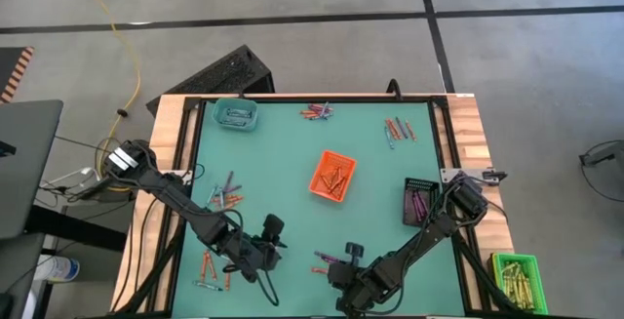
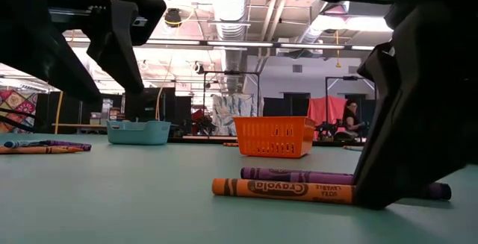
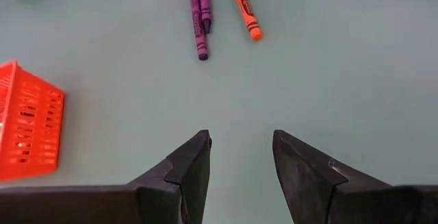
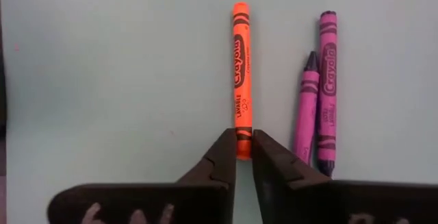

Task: Sort crayons
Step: Put the orange crayon into the orange bin

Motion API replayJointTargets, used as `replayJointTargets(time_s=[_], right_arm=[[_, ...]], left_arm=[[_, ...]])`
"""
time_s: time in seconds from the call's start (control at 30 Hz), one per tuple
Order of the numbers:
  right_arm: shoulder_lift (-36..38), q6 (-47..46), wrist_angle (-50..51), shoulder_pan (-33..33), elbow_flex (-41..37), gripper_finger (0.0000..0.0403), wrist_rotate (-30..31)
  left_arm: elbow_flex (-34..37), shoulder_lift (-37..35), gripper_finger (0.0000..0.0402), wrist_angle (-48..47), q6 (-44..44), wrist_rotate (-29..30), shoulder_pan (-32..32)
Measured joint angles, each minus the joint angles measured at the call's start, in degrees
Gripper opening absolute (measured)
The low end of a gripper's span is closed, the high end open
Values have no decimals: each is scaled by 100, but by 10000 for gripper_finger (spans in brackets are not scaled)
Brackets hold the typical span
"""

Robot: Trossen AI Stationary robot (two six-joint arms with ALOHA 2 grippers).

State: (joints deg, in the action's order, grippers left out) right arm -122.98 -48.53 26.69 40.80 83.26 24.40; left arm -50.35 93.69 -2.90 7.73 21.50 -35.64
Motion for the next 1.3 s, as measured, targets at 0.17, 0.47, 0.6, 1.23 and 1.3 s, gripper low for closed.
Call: replayJointTargets(time_s=[0.17,0.47,0.6,1.23,1.3], right_arm=[[-4,145,-61,1,2,20,-11],[-20,471,-413,1,2,3,-57],[-20,538,-499,8,2,2,-40],[-17,789,1451,2,1227,1,808],[-17,681,1774,-19,1341,1,901]], left_arm=[[0,0,148,13,2,0,2],[0,-2,148,24,2,-3,2],[0,-4,148,25,2,-4,2],[-2,-7,148,51,-11,-13,4],[-2,-7,148,86,-61,-20,3]])
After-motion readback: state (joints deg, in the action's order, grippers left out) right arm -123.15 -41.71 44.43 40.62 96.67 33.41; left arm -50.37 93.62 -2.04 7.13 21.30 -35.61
